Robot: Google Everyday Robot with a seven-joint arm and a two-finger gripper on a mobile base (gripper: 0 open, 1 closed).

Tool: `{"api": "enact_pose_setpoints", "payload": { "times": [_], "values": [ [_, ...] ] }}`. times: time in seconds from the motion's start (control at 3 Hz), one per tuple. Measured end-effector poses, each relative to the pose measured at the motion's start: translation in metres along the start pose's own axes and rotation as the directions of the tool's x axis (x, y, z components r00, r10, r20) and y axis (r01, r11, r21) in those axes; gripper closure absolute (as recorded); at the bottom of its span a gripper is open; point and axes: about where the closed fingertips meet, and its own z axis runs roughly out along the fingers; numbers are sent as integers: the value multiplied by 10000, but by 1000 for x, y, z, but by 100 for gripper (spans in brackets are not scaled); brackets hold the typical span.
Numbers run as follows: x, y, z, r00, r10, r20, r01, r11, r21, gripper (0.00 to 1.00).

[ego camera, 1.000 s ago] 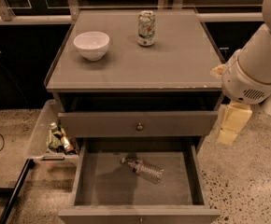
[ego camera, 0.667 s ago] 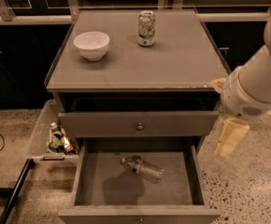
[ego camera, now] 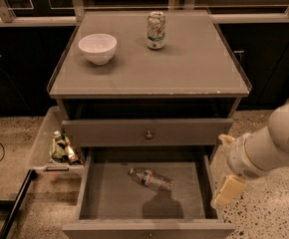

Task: Pick water bottle from middle drawer and place on counter

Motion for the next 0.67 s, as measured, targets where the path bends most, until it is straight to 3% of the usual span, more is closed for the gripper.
{"api": "enact_pose_setpoints", "payload": {
  "times": [0.33, 0.67],
  "values": [
    [20, 2, 51, 9972, 301, 680, -320, 9991, 268, 0],
    [37, 2, 91, 9958, 338, 855, -355, 9992, 187, 0]
  ]
}}
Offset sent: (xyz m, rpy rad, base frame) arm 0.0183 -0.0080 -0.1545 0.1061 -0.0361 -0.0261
